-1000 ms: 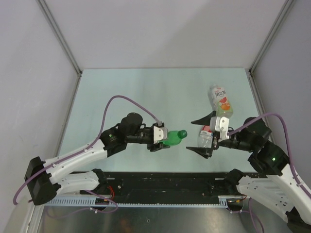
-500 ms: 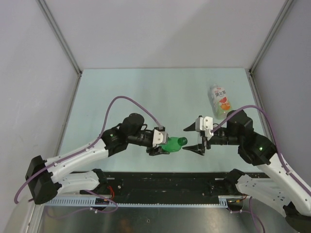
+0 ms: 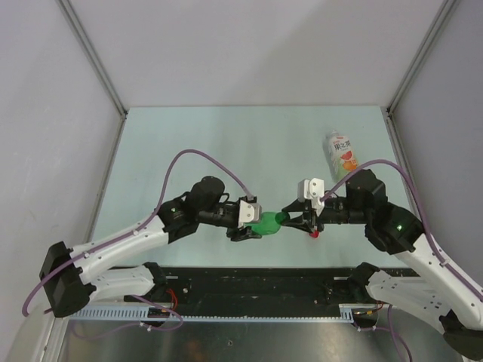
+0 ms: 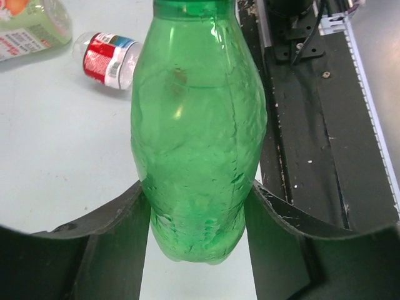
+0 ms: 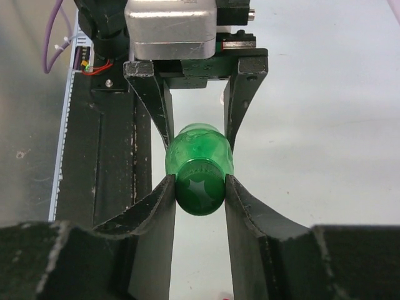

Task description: Screw on the bottle caps

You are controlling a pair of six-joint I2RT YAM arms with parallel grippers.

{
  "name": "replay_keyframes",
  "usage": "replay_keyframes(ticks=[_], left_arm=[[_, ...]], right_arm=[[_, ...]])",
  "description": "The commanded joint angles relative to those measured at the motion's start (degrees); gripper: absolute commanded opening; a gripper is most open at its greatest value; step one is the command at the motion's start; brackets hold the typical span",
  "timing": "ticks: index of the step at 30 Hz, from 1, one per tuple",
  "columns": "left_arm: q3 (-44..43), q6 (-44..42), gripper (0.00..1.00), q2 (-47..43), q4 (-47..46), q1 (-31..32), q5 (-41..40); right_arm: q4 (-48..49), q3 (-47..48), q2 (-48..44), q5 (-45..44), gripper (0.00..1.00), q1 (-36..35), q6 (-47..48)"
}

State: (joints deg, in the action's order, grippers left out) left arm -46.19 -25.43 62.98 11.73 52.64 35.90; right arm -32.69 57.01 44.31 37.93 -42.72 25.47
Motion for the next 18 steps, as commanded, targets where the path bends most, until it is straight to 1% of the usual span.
replay_keyframes(ticks=[1, 2, 4, 5, 6, 7, 9, 10, 12, 13, 16, 18], left_arm=[[-4.84, 2.79, 0.0, -2.66, -1.98, 0.18, -7.19], [-5.65, 4.05, 0.0, -2.41, -2.02, 0.18, -10.3], [-7.52, 5.76, 0.0, -1.43, -2.33, 0.22, -16.89], [-8.39, 5.84, 0.0, -0.87, -2.42, 0.33, -19.8], [-9.27, 5.57, 0.0, -0.37, -2.59, 0.61, -22.97], [-10.06, 5.13, 0.0, 0.09, -2.85, 0.97, -26.01], [-11.62, 4.1, 0.0, 0.89, -3.44, 1.54, -31.25], [-12.15, 3.78, 0.0, 1.25, -3.98, 1.7, -33.05], [-12.95, 3.25, 0.0, 2.27, -4.87, 1.86, -34.99], [-13.22, 3.31, 0.0, 2.83, -5.18, 1.9, -36.32], [-13.43, 4.12, 0.0, 4.63, -5.79, 1.93, -39.63], [-13.03, 4.72, 0.0, 5.45, -5.94, 1.98, -41.8]], right_arm=[[2.9, 0.45, 1.16, -4.31, 0.17, -0.46, -5.96], [4.44, 0.46, 1.63, -6.71, 0.15, -0.41, -9.12], [8.09, 0.47, 3.32, -13.05, 0.13, -0.43, -19.63], [10.11, 0.47, 4.55, -16.79, 0.11, -0.39, -26.37], [11.9, 0.42, 6.0, -21.69, 0.05, -0.28, -34.63], [13.15, 0.44, 7.47, -27.31, 0.03, -0.18, -43.06], [12.47, 0.46, 10.2, -37.12, 0.01, -0.13, -58.81], [11.9, 0.42, 11.38, -40.43, 0.0, -0.37, -64.73], [12.26, 0.41, 13.16, -45.65, 0.0, -1.76, -73.12], [13.33, 0.39, 13.69, -47.42, 0.0, -2.55, -75.89], [15.93, 0.44, 13.51, -51.6, 0.0, -3.58, -83.16], [16.19, 0.46, 12.59, -54.58, 0.0, -4.01, -86.19]])
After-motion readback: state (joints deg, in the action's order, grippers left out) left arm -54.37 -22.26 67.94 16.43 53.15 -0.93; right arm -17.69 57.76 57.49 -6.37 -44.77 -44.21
